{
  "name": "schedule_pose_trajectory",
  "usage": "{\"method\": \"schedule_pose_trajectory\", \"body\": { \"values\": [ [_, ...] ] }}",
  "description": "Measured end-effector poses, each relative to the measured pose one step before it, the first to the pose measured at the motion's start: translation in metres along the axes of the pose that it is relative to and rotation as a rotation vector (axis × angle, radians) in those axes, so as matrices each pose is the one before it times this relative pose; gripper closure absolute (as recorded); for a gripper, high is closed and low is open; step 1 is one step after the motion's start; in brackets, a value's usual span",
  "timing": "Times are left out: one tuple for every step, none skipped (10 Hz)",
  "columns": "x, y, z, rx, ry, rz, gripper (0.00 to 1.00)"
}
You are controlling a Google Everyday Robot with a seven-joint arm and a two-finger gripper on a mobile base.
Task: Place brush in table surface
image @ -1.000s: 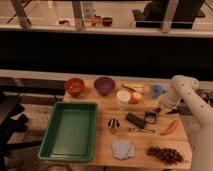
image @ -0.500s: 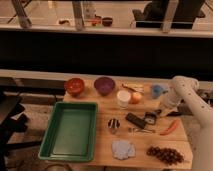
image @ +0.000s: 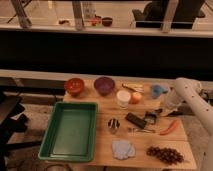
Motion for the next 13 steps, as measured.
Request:
{"method": "schedule_pose_trajectory", "body": {
  "values": [
    [0.00135,-0.00018,0.00064,0.02297,-0.00438,0.00439,0.99],
    [0.00002,-0.00129,0.00142,0.01757,-0.00897,0.00905,0.99],
    [-0.00013,-0.00148,-0.00053,0.01354,-0.00593,0.00678,0.99],
    [0.00078,-0.00082,-0.00035,0.01777,-0.00762,0.00999,0.99],
    [0.00083,-0.00095,-0.00134,0.01305,-0.00321,0.00612,0.99],
    [0.00078,-0.00011,-0.00019,0.01058,-0.00248,0.00481,0.99],
    [-0.00033,-0.00216,-0.00233,0.01487,-0.00091,0.00091,0.99],
    [-0.00106,-0.00191,-0.00135,0.01458,-0.00171,-0.00065,0.99],
    [-0.00164,-0.00210,-0.00128,0.01136,-0.00091,-0.00281,0.99],
    [-0.00063,-0.00126,-0.00177,0.01249,0.00000,-0.00182,0.99],
    [0.00155,-0.00131,-0.00412,0.01989,0.00198,0.00049,0.99],
    [0.00136,-0.00063,-0.00291,0.01309,0.00189,0.00081,0.99],
    [0.00053,-0.00233,-0.00425,0.01706,0.00222,-0.00042,0.99]
  ]
}}
